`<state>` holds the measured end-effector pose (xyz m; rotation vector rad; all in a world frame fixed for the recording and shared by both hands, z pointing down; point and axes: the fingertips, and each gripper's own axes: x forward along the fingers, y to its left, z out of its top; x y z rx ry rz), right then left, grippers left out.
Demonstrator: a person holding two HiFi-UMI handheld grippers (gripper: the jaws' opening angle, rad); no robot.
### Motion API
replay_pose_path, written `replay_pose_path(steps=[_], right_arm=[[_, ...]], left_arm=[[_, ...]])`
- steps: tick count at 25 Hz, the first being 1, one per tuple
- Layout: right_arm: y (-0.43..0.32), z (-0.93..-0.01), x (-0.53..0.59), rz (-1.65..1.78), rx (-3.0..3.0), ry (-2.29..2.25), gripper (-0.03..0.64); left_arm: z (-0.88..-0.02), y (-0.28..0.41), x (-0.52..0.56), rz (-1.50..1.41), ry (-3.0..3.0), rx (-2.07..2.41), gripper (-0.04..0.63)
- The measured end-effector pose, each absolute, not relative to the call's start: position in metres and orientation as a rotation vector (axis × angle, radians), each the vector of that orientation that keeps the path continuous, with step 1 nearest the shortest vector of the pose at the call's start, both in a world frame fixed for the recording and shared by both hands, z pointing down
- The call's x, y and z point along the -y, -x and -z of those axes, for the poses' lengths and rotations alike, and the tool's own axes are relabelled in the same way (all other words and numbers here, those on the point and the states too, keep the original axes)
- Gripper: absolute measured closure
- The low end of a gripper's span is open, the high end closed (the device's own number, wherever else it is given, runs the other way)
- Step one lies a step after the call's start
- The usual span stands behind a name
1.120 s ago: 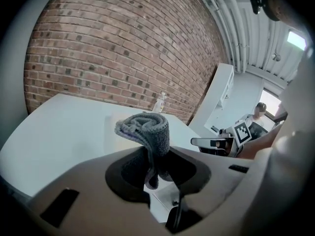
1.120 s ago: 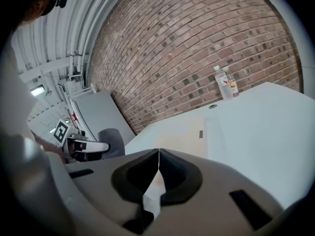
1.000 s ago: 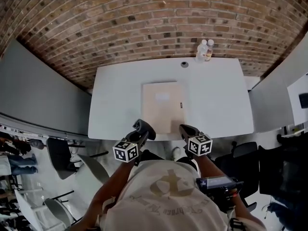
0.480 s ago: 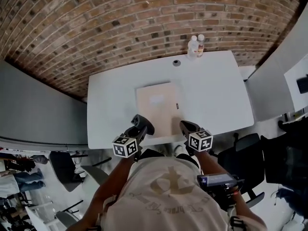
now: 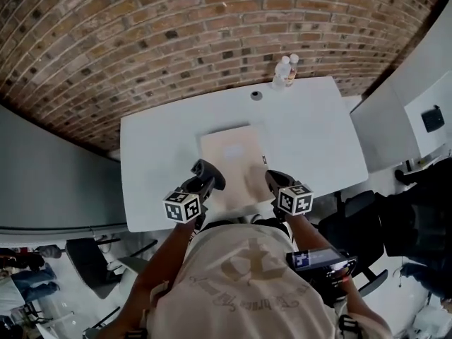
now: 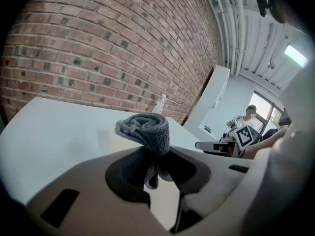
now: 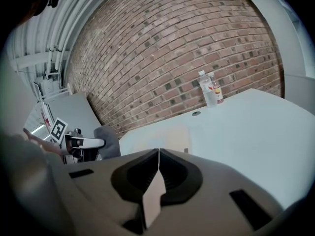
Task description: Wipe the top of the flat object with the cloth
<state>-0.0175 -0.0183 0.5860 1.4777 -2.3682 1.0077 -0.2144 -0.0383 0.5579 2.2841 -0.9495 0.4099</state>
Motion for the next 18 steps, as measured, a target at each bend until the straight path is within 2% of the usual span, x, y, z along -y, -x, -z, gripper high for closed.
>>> replay_pose_path(steps=[11,18], right_arm=[[0.012,-0.604,0.034,-1.056,2.286,-1.504,0.595],[0.000,-0.622,0.060,-1.095,2.262,-1.467,0.594]], left_arm=[[-0.570,0.218,0.070,-0.429,-2.279,0.934,0.488],[-0.567,0.196,0.103,-0.484,-2.294,0.948,0.488]])
